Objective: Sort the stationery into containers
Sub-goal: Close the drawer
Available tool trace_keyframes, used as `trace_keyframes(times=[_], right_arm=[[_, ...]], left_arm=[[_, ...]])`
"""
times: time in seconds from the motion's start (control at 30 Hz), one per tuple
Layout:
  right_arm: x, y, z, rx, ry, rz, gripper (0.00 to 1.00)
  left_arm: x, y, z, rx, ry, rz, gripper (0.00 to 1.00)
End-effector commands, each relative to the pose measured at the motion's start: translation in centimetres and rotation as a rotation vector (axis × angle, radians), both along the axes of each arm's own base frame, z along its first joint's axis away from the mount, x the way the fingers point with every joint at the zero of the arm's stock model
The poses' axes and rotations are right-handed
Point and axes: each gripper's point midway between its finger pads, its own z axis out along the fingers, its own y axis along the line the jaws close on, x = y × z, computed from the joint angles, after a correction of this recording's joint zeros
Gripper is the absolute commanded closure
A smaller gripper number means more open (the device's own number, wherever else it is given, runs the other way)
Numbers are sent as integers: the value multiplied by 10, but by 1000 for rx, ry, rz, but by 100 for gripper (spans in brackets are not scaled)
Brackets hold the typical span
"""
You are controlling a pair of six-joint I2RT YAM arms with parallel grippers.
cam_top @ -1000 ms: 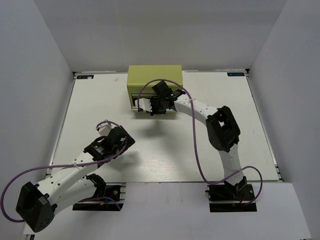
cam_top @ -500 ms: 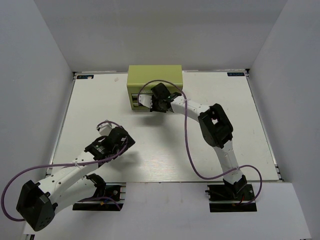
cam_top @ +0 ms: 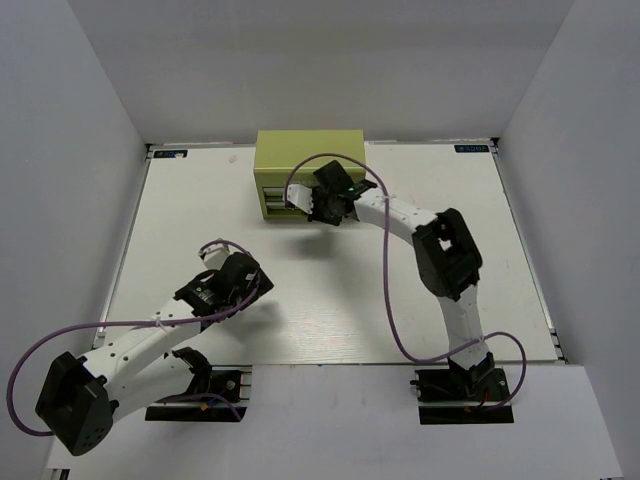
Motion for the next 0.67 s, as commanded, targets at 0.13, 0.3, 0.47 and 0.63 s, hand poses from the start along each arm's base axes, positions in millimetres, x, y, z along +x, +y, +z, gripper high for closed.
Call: trace_keyframes(times=[0.13, 0.3, 0.47, 0.63], right_arm=[[-64, -16, 141, 470, 37, -104, 10], [-45, -85, 167, 512, -146, -500, 10], [-59, -142, 163, 512, -222, -695, 10], [-85, -182, 141, 527, -189, -815, 10]], left_arm=[[16, -23, 29, -47, -133, -146, 4], [22, -31, 38, -44, -193, -216, 1], [35, -46, 58, -41, -268, -298, 1], [47, -57, 74, 23, -323, -410, 1]])
